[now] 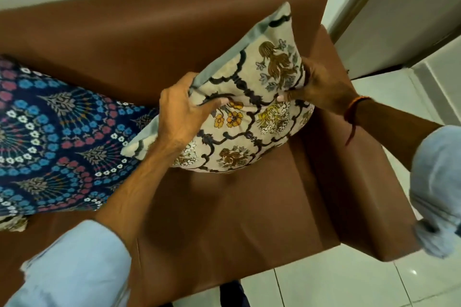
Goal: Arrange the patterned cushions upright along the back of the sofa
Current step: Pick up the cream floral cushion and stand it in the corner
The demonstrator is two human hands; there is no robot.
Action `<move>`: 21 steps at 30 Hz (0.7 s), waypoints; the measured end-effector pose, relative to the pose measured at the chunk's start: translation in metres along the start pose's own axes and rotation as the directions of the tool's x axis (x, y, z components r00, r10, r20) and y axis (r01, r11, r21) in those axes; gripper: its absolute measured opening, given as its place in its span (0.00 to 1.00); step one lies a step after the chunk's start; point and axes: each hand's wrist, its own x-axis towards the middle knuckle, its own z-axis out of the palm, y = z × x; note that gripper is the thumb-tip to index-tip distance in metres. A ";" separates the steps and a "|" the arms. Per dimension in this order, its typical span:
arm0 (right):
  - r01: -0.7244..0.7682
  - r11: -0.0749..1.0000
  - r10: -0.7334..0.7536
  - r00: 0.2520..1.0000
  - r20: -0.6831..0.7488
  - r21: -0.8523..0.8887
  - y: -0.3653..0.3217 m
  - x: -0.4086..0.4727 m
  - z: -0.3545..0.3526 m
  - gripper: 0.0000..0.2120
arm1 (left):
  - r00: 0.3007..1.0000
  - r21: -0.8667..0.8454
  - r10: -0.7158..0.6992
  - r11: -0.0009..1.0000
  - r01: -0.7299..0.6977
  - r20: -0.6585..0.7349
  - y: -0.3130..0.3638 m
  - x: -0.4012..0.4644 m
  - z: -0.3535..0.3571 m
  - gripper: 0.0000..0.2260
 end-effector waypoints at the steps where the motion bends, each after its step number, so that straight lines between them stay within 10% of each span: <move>1: 0.020 1.000 -0.020 1.000 -0.011 -0.005 -0.003 0.002 -0.001 0.36 | 1.000 -0.014 -0.002 1.000 0.002 -0.002 -0.004 0.007 0.001 0.23; 8: 0.158 0.984 -0.154 0.986 -0.057 0.080 -0.021 0.024 0.018 0.29 | 0.996 -0.038 -0.008 0.999 0.004 -0.088 -0.044 0.047 -0.003 0.19; 14: 0.077 0.953 -0.142 0.968 -0.209 -0.294 0.003 0.037 0.034 0.31 | 0.986 0.244 0.102 0.967 -0.067 -0.132 -0.064 0.036 0.021 0.20; 18: 0.133 0.924 -0.301 0.831 -0.467 -0.359 0.030 0.024 0.065 0.36 | 0.911 0.417 0.280 0.898 -0.138 -0.302 -0.056 0.013 0.033 0.19; 21: 0.120 0.862 -0.404 0.749 -0.525 -0.493 0.049 0.016 0.108 0.36 | 0.895 0.566 0.435 0.764 -0.310 -0.098 -0.049 -0.010 0.065 0.26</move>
